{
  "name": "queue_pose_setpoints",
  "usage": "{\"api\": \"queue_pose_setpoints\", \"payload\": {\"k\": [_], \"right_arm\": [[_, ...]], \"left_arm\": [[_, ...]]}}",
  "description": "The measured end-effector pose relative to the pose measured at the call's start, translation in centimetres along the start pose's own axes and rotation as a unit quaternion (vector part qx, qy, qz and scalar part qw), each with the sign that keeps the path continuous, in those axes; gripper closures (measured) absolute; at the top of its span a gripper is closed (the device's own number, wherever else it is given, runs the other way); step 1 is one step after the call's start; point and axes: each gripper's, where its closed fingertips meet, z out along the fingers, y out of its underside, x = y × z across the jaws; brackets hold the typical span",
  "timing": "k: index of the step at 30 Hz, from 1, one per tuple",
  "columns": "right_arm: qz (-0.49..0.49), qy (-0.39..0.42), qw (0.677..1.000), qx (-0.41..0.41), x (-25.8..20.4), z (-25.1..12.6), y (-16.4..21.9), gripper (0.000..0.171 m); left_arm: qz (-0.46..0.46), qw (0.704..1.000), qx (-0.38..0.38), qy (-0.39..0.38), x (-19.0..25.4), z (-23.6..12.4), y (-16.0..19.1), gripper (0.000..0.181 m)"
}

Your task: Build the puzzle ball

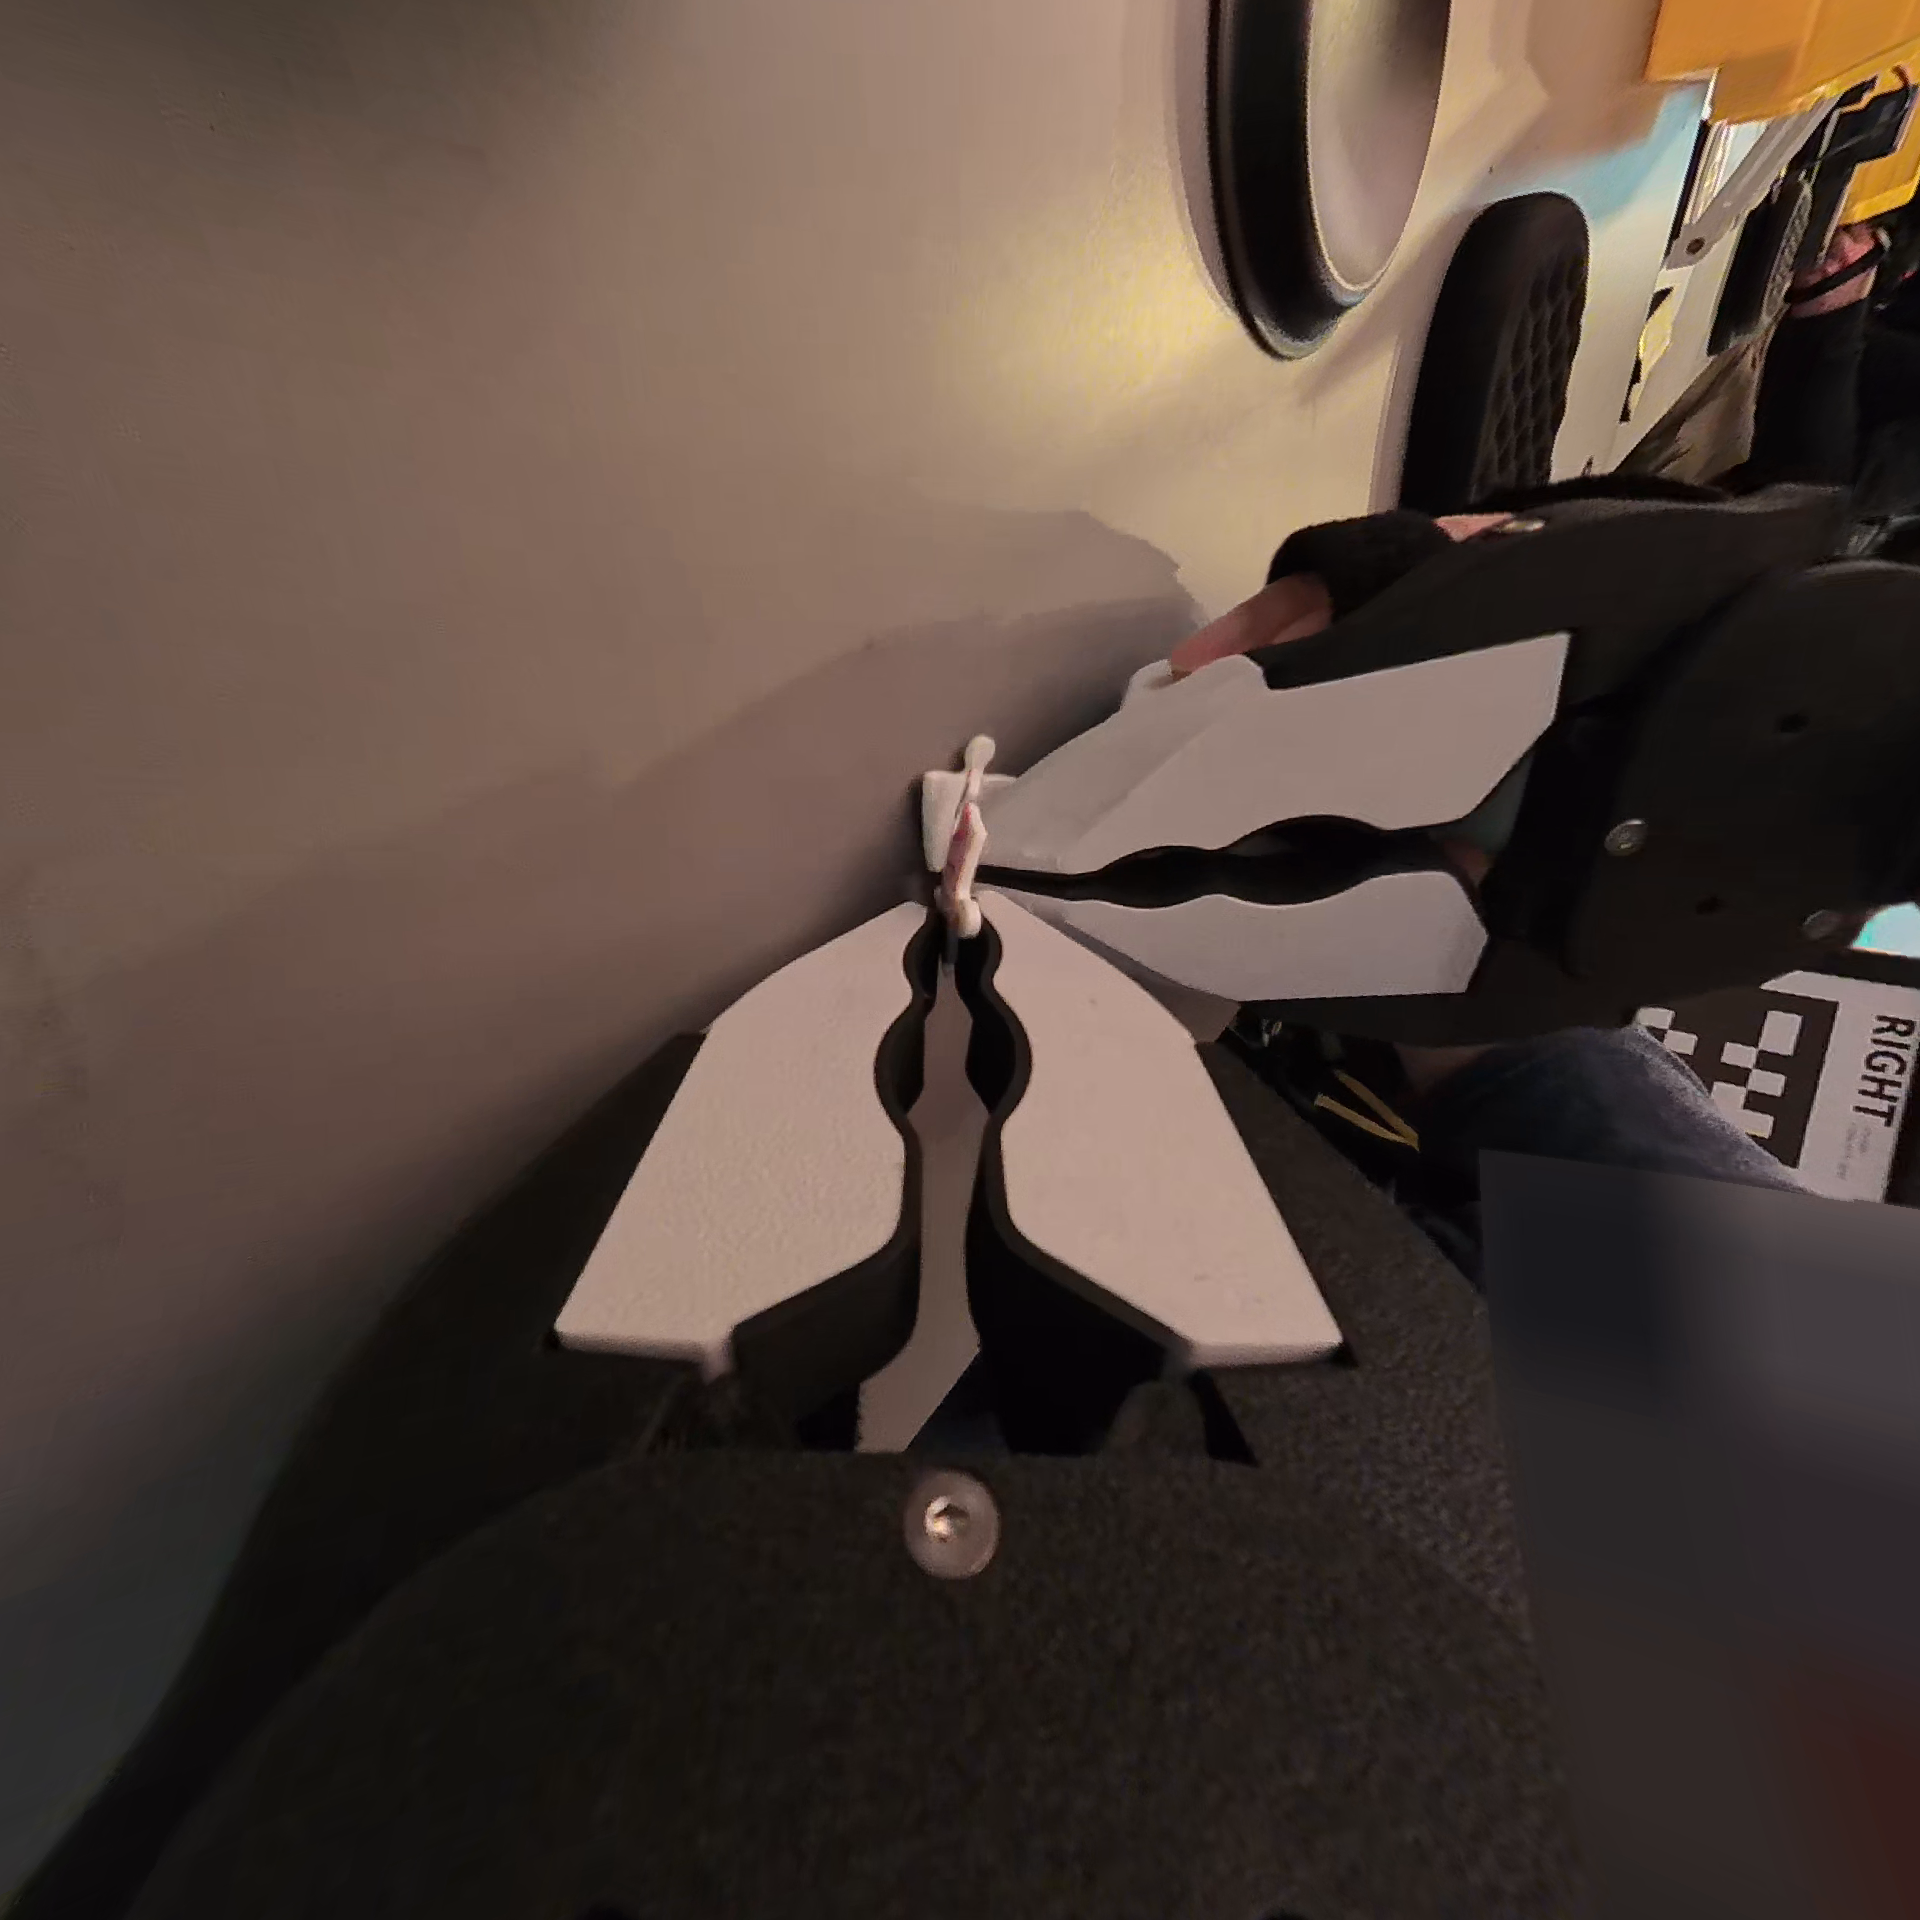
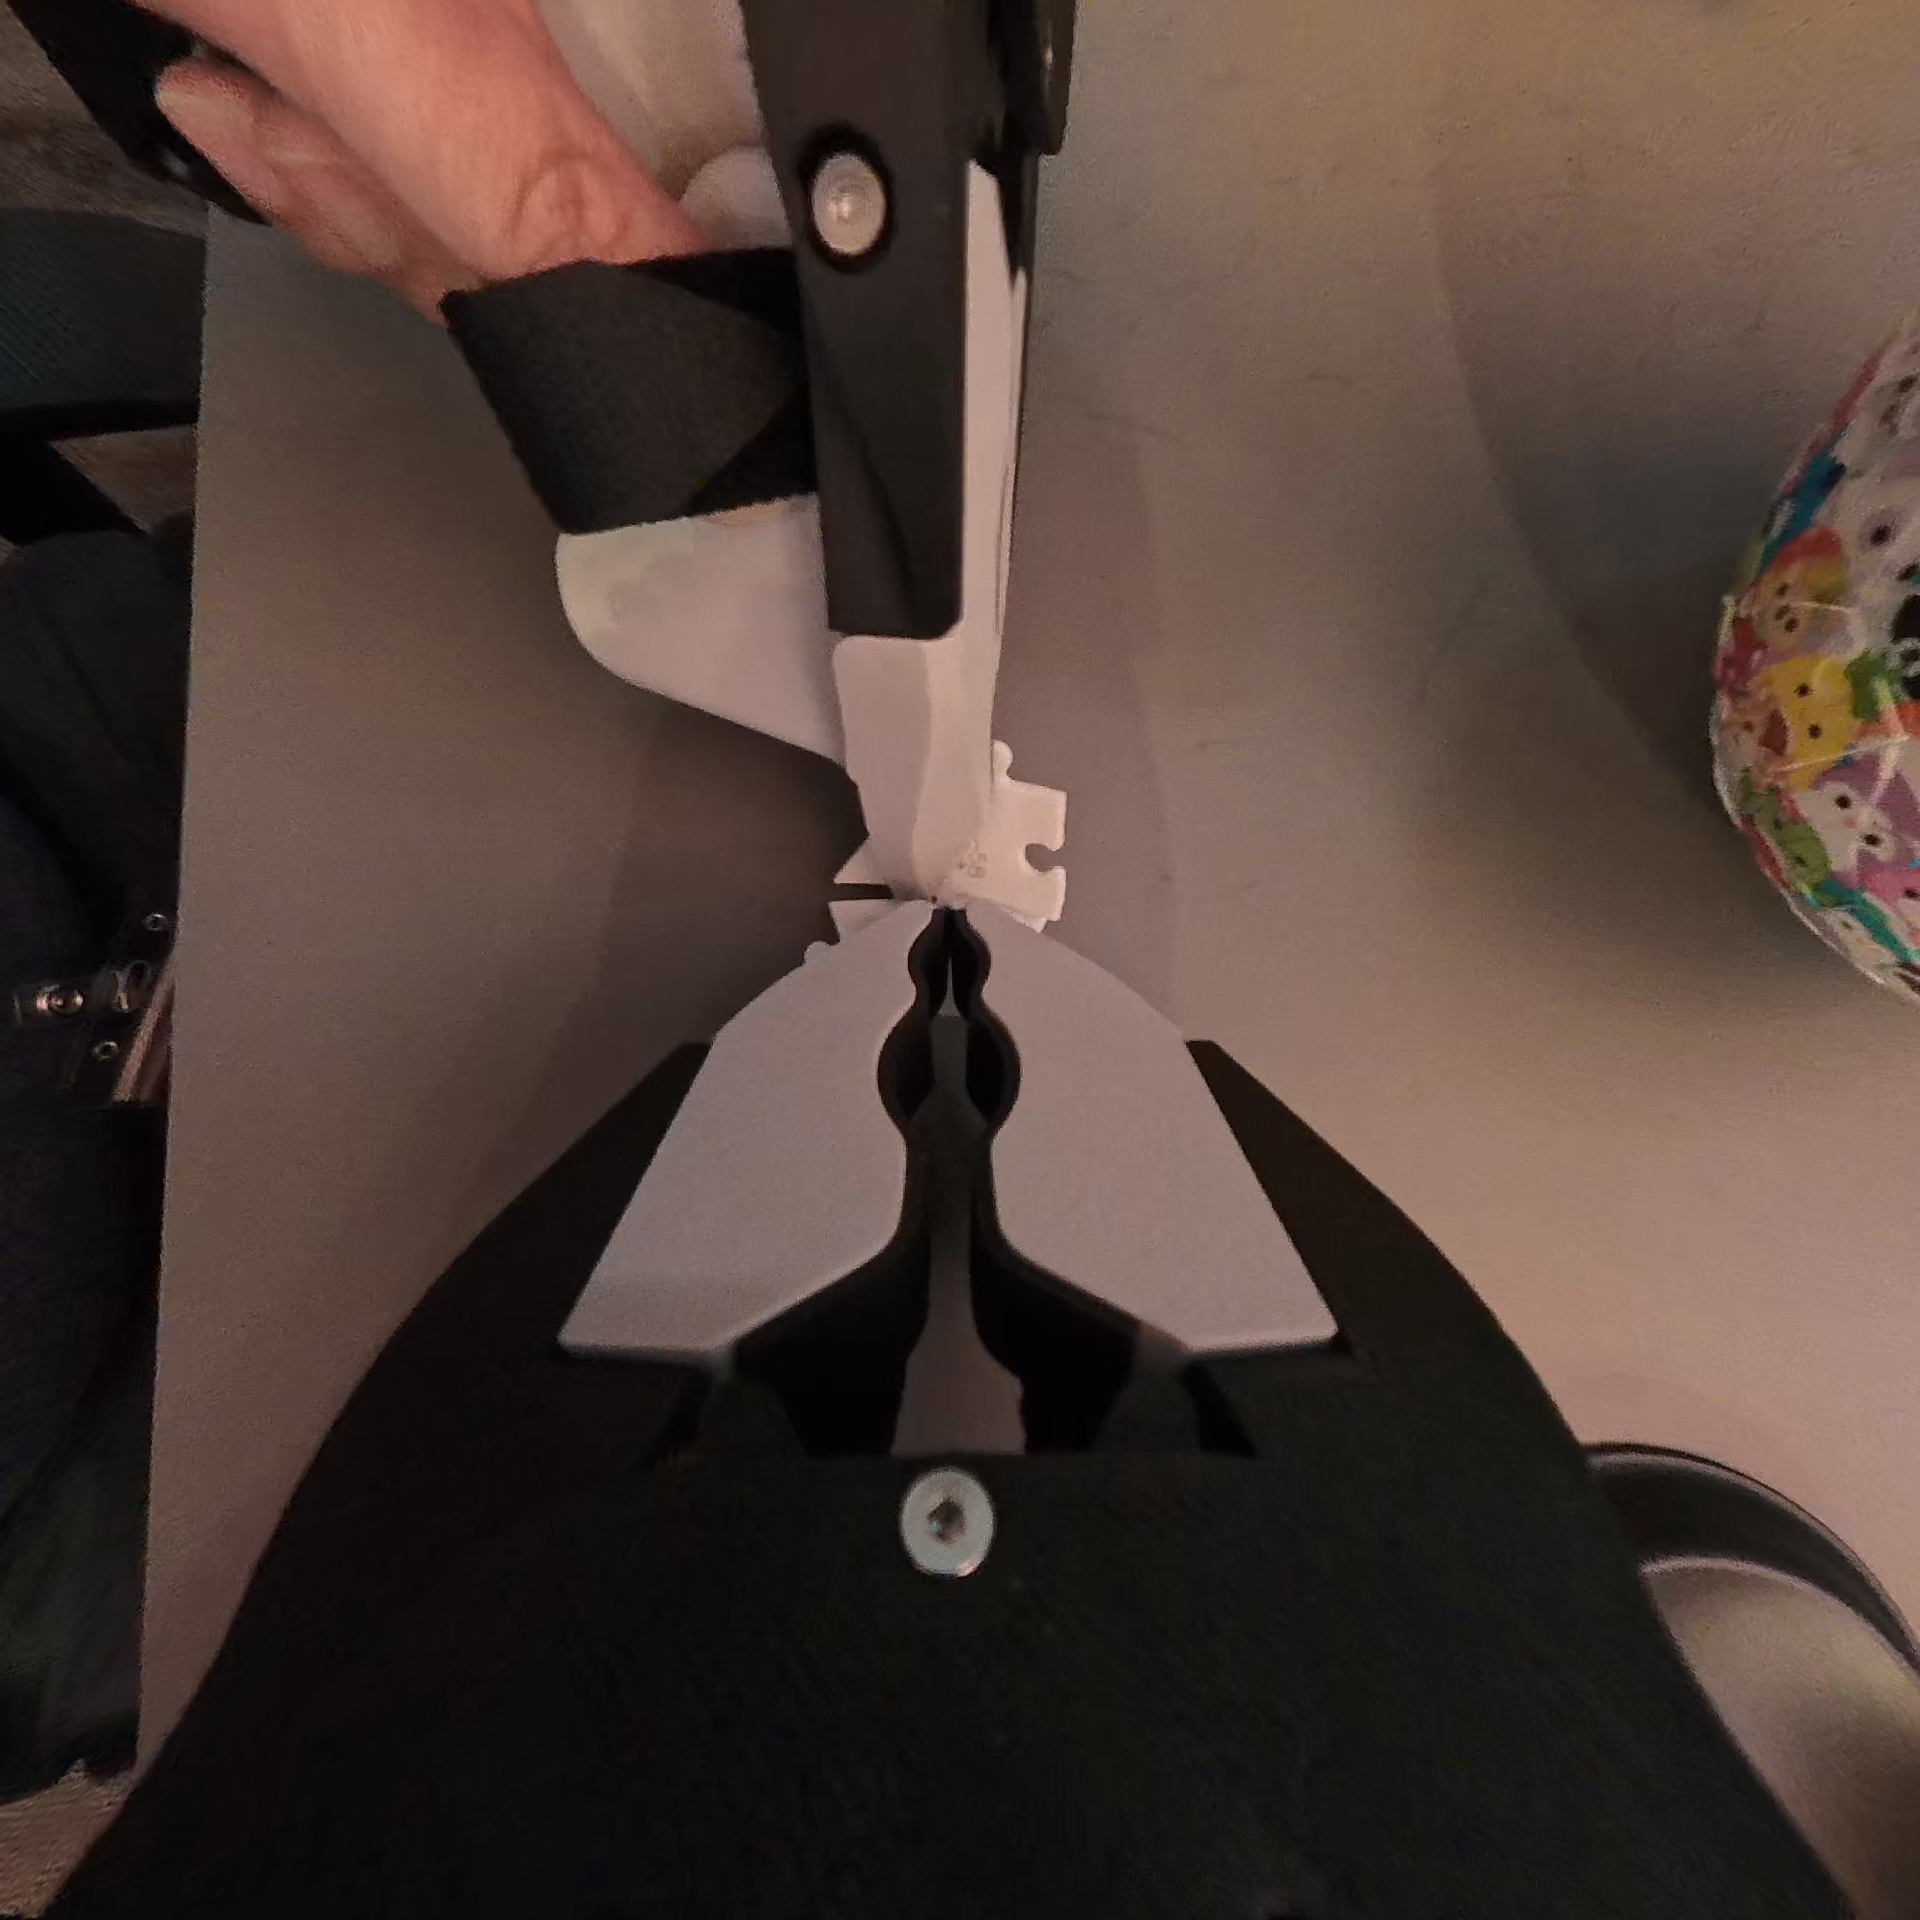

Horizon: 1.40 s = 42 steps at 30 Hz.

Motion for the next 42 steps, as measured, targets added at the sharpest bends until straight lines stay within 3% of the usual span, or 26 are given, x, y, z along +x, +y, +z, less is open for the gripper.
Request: {"api": "queue_pose_setpoints", "payload": {"k": [6, 10, 20, 23, 26, 42], "right_arm": [[-0.004, 0.013, 1.000, -0.019, 0.0, 0.0, 0.0, 0.170], [-0.006, 0.018, 1.000, -0.025, 0.0, 0.1, 0.1, 0.169], [-0.011, 0.022, 0.999, -0.021, 0.0, 0.1, 0.0, 0.170], [-0.006, 0.020, 1.000, -0.016, -0.1, 0.0, 0.0, 0.170], [0.005, 0.020, 1.000, -0.006, 0.0, 0.0, 0.0, 0.170], [0.011, 0.025, 0.999, 0.037, 0.1, -0.6, 0.0, 0.168]], "left_arm": [[0.022, 1.000, 0.016, -0.012, 0.0, -0.1, 0.1, 0.177], [0.024, 0.999, 0.047, -0.009, 0.1, -1.4, -0.2, 0.155], [0.093, 0.989, 0.074, -0.093, -1.1, -1.8, -1.5, 0.157], [0.118, 0.983, 0.060, -0.125, -1.3, -1.4, -1.3, 0.170], [0.129, 0.979, 0.058, -0.148, -1.4, -1.4, -1.1, 0.172], [0.129, 0.976, 0.072, -0.159, -1.3, -1.3, -1.1, 0.172]]}}
